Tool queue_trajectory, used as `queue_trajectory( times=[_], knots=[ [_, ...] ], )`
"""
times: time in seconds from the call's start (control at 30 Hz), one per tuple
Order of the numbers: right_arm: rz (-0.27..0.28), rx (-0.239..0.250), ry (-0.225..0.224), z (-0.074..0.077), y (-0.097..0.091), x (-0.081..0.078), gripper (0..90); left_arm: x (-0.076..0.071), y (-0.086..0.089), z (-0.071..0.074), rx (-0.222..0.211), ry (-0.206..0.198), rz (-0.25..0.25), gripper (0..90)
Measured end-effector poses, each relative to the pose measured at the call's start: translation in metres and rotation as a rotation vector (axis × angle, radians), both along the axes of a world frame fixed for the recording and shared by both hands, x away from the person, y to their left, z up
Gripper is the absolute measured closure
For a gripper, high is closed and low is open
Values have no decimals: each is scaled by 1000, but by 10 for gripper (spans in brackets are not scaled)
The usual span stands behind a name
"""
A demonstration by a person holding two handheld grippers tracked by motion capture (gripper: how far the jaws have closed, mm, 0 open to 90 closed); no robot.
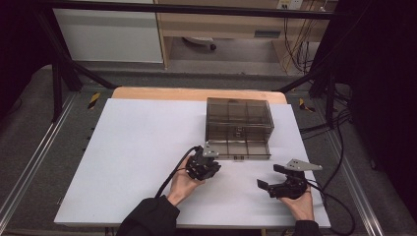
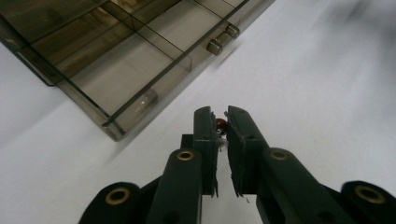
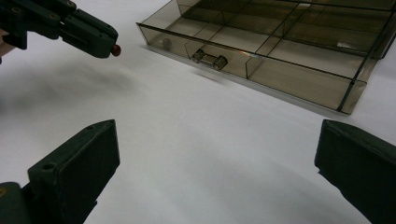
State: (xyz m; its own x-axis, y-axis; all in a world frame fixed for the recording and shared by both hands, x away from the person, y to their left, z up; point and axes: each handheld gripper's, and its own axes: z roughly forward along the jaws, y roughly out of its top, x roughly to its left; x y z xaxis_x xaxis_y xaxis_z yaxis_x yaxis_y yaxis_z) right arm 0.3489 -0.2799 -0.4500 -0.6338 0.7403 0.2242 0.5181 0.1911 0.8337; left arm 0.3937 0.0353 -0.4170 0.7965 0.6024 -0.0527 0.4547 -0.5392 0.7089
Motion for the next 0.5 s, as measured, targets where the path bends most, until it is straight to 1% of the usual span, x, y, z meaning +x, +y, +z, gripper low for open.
queue_trajectory(
  times=[0.2,0.37,0.43,0.5],
  knots=[
    [1,-1,1,0,0,0,6,3,6,12,-4,-4,0,820],
    [1,-1,1,0,0,0,6,6,6,19,8,-13,-6,820],
    [1,-1,1,0,0,0,6,8,6,22,4,-7,-9,820],
    [1,-1,1,0,0,0,6,10,7,25,3,-10,-6,819]
  ],
)
